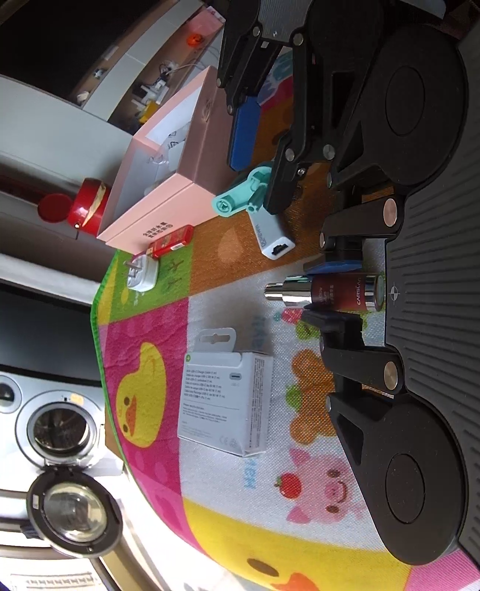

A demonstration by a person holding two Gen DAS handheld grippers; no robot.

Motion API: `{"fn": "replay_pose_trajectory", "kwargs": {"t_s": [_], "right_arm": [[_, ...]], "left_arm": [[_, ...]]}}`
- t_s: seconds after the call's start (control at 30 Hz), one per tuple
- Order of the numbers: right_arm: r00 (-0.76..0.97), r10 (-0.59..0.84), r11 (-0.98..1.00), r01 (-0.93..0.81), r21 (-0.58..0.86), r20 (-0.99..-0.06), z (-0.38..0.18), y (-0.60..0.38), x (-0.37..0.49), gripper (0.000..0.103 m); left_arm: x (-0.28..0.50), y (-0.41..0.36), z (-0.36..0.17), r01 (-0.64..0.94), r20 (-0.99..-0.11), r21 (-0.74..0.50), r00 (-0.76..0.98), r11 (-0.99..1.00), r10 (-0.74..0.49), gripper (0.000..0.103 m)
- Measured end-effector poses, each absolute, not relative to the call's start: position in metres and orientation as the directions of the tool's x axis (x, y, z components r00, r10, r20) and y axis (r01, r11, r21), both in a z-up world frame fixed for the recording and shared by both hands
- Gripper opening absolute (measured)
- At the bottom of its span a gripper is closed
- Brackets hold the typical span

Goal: Organize rigid objects

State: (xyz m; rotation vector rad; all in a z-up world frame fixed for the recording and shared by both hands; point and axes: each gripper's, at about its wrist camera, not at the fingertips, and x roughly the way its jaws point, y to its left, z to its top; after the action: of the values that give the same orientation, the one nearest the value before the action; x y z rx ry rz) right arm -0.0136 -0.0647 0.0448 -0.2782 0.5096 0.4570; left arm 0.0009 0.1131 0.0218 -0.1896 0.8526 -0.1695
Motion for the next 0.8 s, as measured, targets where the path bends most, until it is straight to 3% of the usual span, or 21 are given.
{"fn": "replay_pose_trajectory", "kwargs": {"t_s": [0.03,0.27,0.4,0.47,0.53,0.57,0.8], "right_arm": [[0.765,0.347,0.862,-0.488,-0.137,-0.542,0.045,-0.064,-0.012,0.029],[0.782,0.304,0.916,-0.396,-0.058,-0.545,0.051,-0.114,-0.025,0.025],[0.801,0.218,0.942,-0.323,-0.096,-0.557,0.043,-0.149,-0.042,0.024],[0.799,0.186,0.949,-0.296,-0.104,-0.572,0.036,-0.164,-0.052,0.03],[0.794,0.169,0.957,-0.274,-0.096,-0.584,0.031,-0.173,-0.059,0.057],[0.796,0.159,0.963,-0.256,-0.086,-0.584,0.028,-0.178,-0.064,0.061],[0.797,0.251,0.963,-0.264,0.057,-0.55,0.04,-0.174,-0.052,0.063]], "left_arm": [[-0.001,0.113,0.022,0.07,-0.728,-0.237,0.648,0.969,-0.225,0.024],[-0.012,0.105,0.019,0.087,-0.72,-0.254,0.647,0.963,-0.249,0.024],[-0.02,0.095,0.017,0.105,-0.71,-0.236,0.66,0.966,-0.245,0.024],[-0.023,0.091,0.017,0.098,-0.704,-0.226,0.672,0.969,-0.232,0.024],[-0.024,0.09,0.016,0.09,-0.697,-0.234,0.678,0.968,-0.231,0.027],[-0.025,0.09,0.015,0.09,-0.693,-0.24,0.682,0.967,-0.236,0.03],[-0.028,0.089,0.013,0.094,-0.681,-0.248,0.691,0.964,-0.242,0.033]]}}
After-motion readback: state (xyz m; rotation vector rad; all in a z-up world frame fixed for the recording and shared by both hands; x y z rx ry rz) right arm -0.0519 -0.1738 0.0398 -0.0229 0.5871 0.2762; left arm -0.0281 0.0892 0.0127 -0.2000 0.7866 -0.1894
